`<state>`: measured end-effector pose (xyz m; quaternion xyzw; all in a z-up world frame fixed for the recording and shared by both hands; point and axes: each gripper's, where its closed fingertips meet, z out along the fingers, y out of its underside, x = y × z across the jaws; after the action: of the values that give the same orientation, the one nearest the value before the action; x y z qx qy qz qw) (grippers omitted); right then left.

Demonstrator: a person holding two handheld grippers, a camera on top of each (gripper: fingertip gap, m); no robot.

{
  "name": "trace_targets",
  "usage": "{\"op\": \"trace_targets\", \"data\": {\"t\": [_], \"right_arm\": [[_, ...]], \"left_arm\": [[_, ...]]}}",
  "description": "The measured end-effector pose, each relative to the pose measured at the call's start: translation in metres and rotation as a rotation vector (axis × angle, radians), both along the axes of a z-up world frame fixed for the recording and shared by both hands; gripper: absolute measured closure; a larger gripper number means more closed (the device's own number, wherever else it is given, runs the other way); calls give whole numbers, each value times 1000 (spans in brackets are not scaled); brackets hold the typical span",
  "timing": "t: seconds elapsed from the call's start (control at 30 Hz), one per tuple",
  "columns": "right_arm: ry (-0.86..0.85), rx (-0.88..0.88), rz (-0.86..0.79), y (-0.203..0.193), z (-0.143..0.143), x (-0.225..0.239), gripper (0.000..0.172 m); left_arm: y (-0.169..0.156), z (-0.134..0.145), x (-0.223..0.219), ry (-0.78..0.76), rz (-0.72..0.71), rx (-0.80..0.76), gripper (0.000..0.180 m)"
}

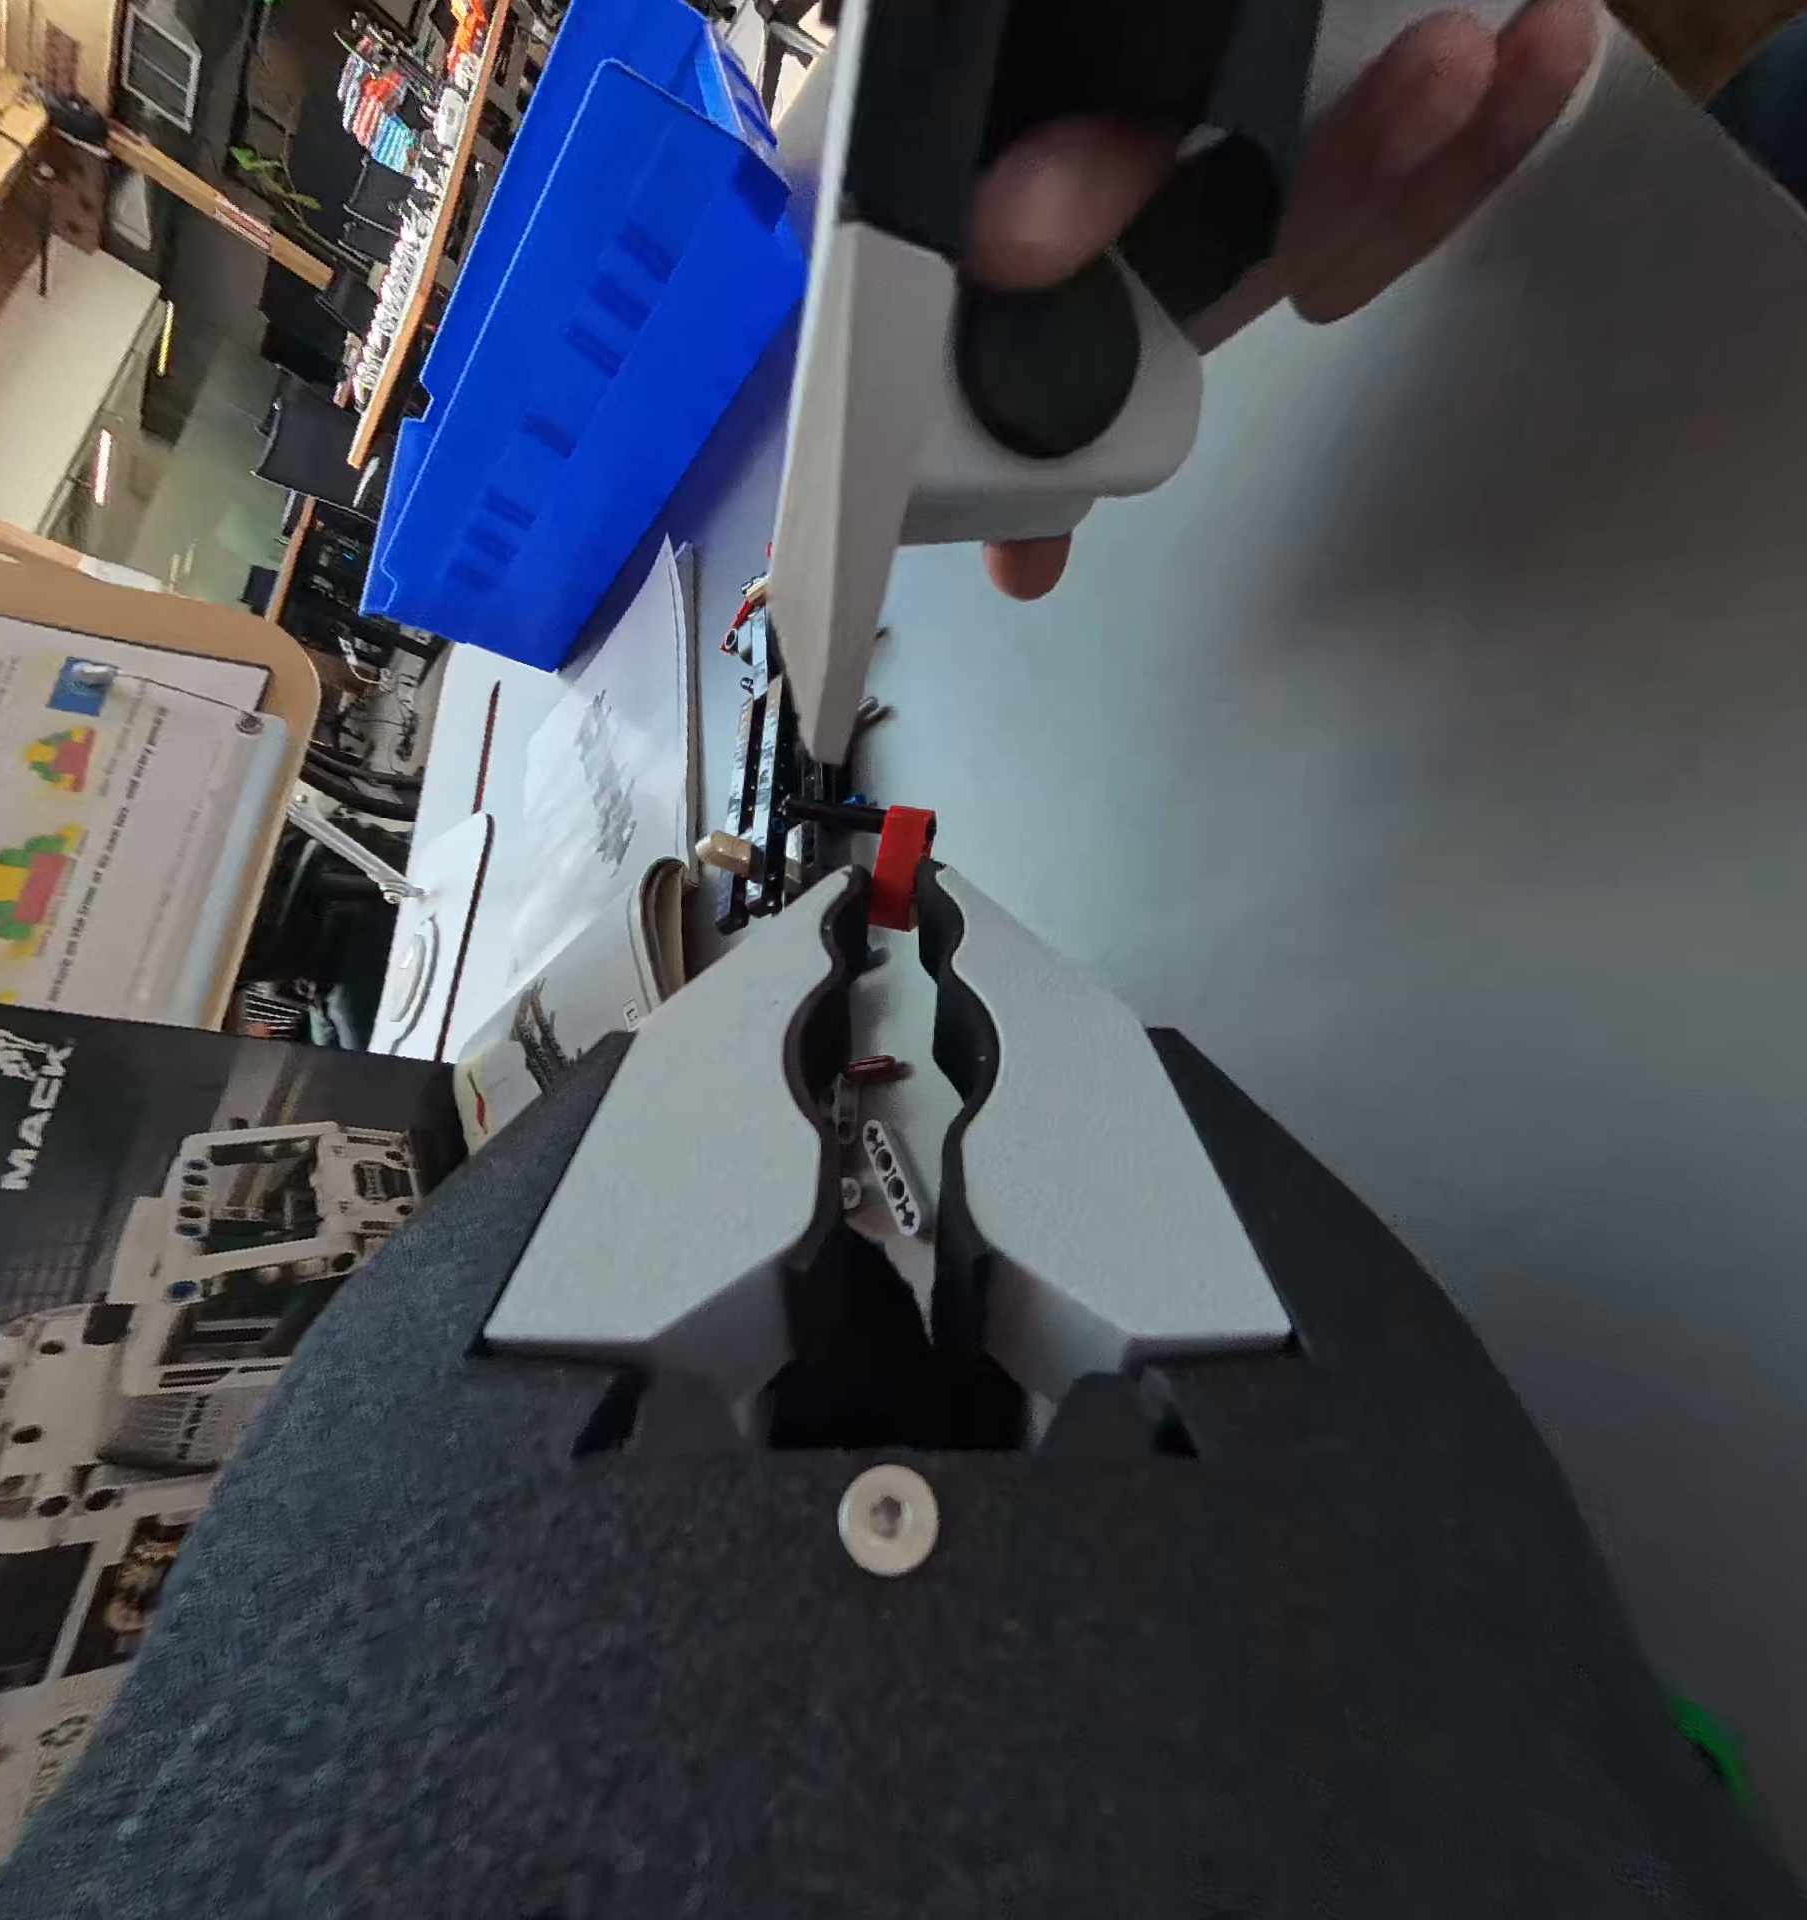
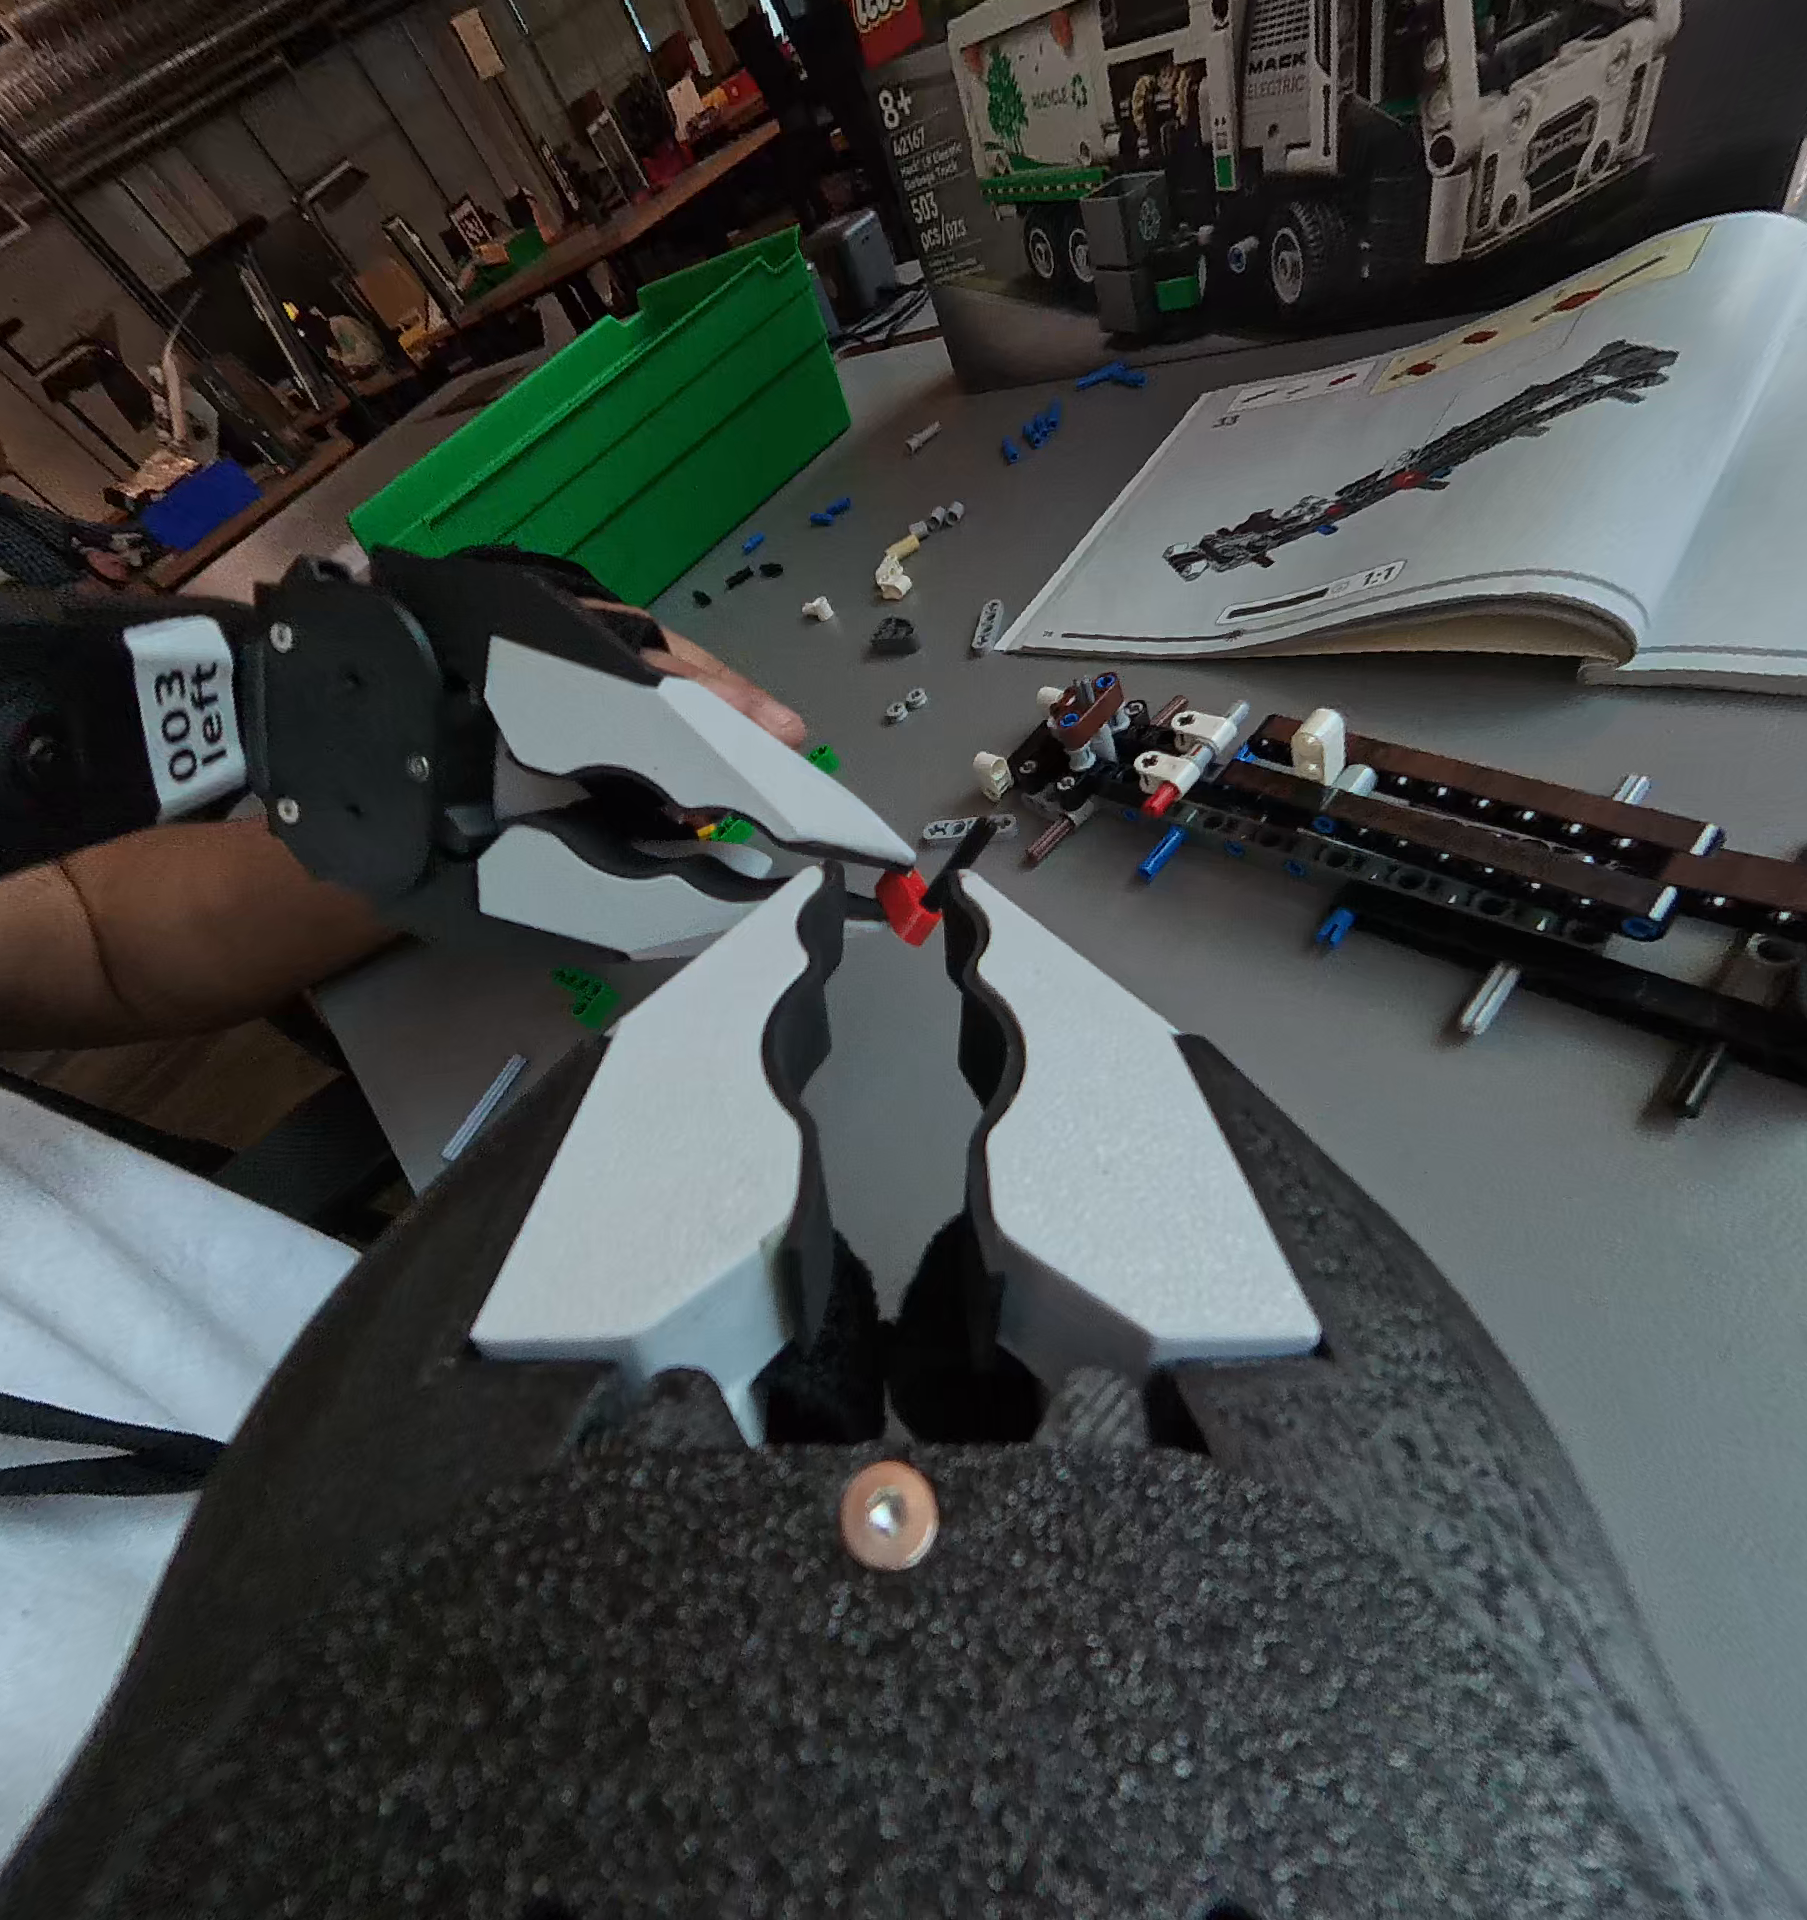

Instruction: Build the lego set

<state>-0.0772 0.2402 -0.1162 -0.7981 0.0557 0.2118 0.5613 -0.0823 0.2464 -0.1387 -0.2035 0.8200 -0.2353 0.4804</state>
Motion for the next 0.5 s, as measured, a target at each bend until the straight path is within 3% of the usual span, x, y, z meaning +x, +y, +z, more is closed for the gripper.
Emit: {"op": "trace_targets", "data": {"t": [0.2, 0.37, 0.5], "right_arm": [[49, -23, 22, 5, -5, 1, 156], [91, -9, 43, 8, -5, -1, 159], [26, 44, 37, 8, 0, 0, 169]], "left_arm": [[-3, 3, -1, -90, -12, 161, 174], [-8, 10, -3, -122, -31, 140, 173], [-7, 11, -1, -124, -10, 105, 173]]}}
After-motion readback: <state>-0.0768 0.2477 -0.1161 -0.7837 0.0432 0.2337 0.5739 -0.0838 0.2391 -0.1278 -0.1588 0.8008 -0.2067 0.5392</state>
